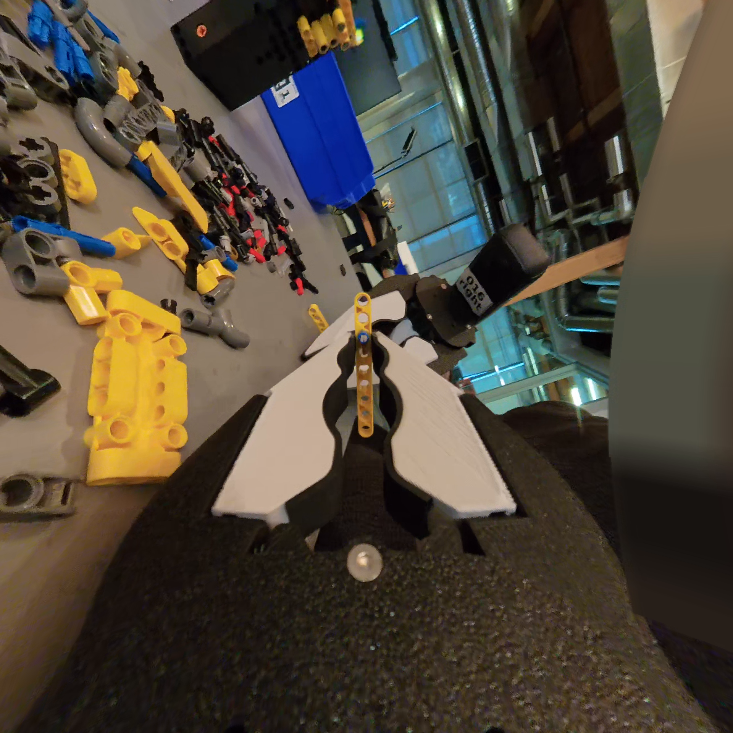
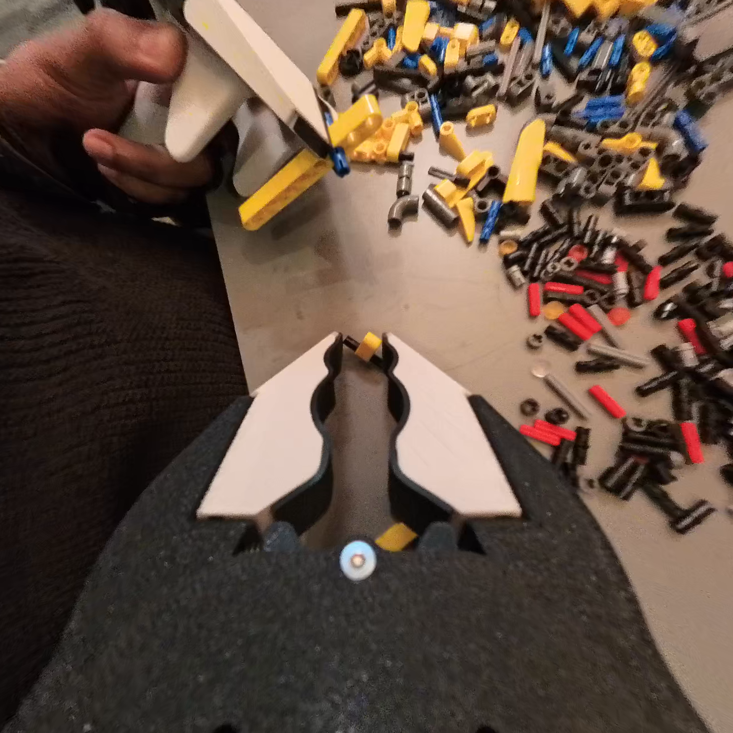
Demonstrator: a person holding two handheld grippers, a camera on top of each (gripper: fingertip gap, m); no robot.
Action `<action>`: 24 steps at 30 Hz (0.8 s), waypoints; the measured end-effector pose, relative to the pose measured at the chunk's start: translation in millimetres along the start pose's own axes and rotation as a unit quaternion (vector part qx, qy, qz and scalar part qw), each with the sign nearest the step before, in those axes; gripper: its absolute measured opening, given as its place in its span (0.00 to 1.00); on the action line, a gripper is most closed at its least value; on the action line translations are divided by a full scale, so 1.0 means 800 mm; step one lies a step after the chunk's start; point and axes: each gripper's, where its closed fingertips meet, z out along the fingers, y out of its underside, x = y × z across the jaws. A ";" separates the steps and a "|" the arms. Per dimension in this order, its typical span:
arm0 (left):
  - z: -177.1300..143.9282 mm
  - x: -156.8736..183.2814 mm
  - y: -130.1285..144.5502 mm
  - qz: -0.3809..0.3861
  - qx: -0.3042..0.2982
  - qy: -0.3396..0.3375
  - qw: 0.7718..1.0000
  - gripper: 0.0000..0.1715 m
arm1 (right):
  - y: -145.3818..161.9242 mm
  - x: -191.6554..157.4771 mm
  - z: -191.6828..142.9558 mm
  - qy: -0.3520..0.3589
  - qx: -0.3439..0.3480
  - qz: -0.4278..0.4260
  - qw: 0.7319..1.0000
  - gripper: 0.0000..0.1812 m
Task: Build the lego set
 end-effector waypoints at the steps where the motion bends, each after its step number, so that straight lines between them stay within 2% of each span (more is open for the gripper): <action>1: 0.001 -0.003 0.003 0.006 -0.006 -0.010 1.000 0.04 | 0.001 -0.001 0.003 0.003 -0.001 0.008 1.000 0.11; 4: 0.006 -0.008 0.009 0.022 -0.022 -0.030 0.999 0.04 | -0.002 -0.001 0.001 -0.001 0.010 0.018 1.000 0.13; 6: 0.007 -0.009 0.011 0.026 -0.027 -0.034 0.999 0.04 | -0.003 -0.003 -0.006 -0.009 0.018 -0.001 1.000 0.22; 7: 0.007 -0.008 0.011 0.024 -0.027 -0.032 0.999 0.04 | -0.004 -0.001 -0.012 -0.010 0.023 -0.015 1.000 0.22; 12: 0.004 -0.004 0.007 0.000 -0.020 -0.008 1.000 0.04 | -0.010 0.009 -0.028 -0.032 0.033 -0.096 0.994 0.22; 17: 0.004 -0.003 0.008 0.003 -0.023 -0.006 1.000 0.04 | -0.005 0.005 -0.012 -0.060 0.019 -0.208 0.976 0.22; 21: 0.004 -0.001 0.008 0.000 -0.022 -0.001 1.000 0.04 | -0.002 0.003 0.000 -0.091 -0.004 -0.215 0.972 0.21; 24: 0.003 -0.001 0.007 -0.001 -0.022 0.002 1.000 0.04 | 0.000 0.007 0.005 -0.088 -0.010 -0.224 0.970 0.16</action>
